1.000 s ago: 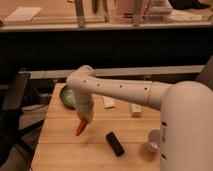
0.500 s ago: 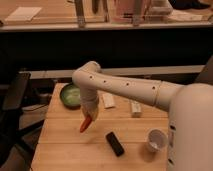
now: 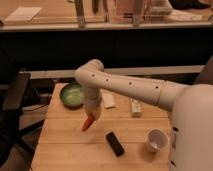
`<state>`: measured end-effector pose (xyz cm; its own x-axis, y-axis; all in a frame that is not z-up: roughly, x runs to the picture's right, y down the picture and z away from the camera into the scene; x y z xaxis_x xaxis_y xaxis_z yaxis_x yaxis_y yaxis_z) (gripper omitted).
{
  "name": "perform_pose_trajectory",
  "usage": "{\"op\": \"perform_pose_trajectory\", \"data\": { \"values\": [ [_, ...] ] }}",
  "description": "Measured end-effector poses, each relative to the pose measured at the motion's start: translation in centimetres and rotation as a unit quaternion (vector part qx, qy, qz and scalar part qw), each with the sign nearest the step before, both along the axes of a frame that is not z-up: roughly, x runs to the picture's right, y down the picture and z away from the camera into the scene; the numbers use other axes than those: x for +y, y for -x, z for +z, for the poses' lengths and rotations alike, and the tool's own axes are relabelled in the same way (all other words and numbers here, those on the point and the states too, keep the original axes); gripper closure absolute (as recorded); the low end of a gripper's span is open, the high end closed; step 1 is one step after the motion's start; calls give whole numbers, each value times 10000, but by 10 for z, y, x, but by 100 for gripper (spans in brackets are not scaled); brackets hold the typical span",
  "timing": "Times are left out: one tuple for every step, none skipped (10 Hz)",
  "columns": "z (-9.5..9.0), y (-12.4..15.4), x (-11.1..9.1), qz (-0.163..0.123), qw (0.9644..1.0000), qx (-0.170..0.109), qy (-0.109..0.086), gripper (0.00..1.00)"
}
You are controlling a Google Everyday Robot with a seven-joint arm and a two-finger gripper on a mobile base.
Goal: Place the pepper in the ceramic cup
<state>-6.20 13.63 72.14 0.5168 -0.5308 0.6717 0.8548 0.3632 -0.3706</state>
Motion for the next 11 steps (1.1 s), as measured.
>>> {"op": "perform_pose_trajectory", "data": {
  "values": [
    [0, 0, 0, 31, 10000, 35, -7, 63],
    [0, 0, 0, 37, 10000, 60, -11, 62],
    [-1, 0, 0, 41, 10000, 77, -26, 62],
    [-2, -1, 1, 69, 9999, 117, -21, 65],
    [-2, -6, 1, 124, 9998, 183, -9, 71],
    [-3, -14, 1, 189, 9995, 268, 7, 73],
    [-4, -22, 1, 247, 9991, 343, 16, 75],
    [-5, -26, 1, 265, 9990, 369, 16, 81],
    [-7, -26, 0, 272, 9989, 390, 17, 85],
    [-9, -28, -1, 316, 9984, 457, 31, 83],
    [-10, -34, -3, 381, 9978, 537, 45, 83]
  ]
}}
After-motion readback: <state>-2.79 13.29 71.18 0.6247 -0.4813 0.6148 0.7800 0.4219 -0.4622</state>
